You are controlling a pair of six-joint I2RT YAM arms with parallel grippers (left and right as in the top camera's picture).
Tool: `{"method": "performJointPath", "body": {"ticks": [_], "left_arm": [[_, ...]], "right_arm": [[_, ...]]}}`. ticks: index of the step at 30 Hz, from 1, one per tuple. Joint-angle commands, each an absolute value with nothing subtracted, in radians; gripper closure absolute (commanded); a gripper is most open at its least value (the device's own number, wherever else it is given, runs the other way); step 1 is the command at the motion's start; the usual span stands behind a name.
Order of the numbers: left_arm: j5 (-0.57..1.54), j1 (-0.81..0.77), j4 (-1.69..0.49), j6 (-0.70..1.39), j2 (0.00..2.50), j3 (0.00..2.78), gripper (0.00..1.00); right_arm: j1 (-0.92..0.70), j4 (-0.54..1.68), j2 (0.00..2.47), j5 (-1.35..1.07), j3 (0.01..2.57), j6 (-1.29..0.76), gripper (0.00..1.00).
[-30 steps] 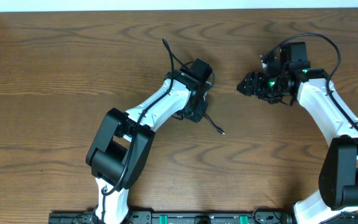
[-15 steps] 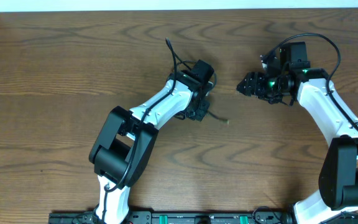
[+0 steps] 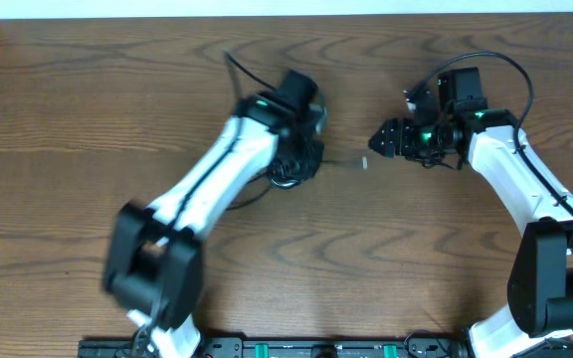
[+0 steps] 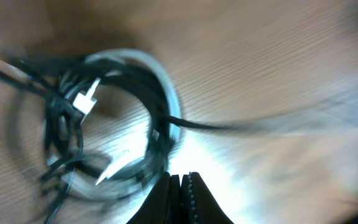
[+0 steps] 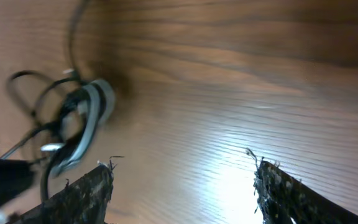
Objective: Untangle cables
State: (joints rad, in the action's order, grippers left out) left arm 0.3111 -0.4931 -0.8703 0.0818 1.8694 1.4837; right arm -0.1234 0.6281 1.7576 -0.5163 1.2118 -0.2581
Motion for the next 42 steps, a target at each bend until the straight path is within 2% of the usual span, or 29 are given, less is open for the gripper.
{"method": "performJointPath", "body": {"ticks": [1,6,10,17,19,23,27,37,42], "left_arm": [[0.562,-0.419,-0.876,0.152,1.733,1.525,0.93],[0.686,-0.357,-0.877,0.197,1.715,1.525,0.92],[0.686,-0.339,-0.878,0.196,1.715,1.525,0.93],[0.468,-0.356,-0.882,0.226,1.715,1.523,0.93],[0.365,-0.351,-0.882,0.297,1.715,1.523,0.92],[0.228,-0.342,-0.882,0.382,1.715,1.523,0.92],[0.194,-0.342,-0.882,0.384,1.716,1.523,0.92],[0.170,-0.342,-0.882,0.384,1.717,1.523,0.92],[0.170,-0.342,-0.881,0.384,1.717,1.523,0.92]], "right_arm": [[-0.153,0.591,1.760,-0.703,1.231,-0.200,0.27],[-0.165,0.500,1.760,-0.884,1.231,-0.193,0.27],[-0.164,0.507,1.760,-0.861,1.231,-0.205,0.30],[-0.212,0.554,1.760,-0.706,1.231,-0.260,0.34],[-0.268,0.557,1.762,-0.583,1.230,-0.333,0.37],[-0.394,0.536,1.788,-0.417,1.230,-0.486,0.53],[-0.474,0.519,1.855,-0.369,1.230,-0.606,0.62],[-0.533,0.483,1.989,-0.372,1.230,-0.688,0.70],[-0.536,0.445,2.016,-0.368,1.230,-0.703,0.81]]}}
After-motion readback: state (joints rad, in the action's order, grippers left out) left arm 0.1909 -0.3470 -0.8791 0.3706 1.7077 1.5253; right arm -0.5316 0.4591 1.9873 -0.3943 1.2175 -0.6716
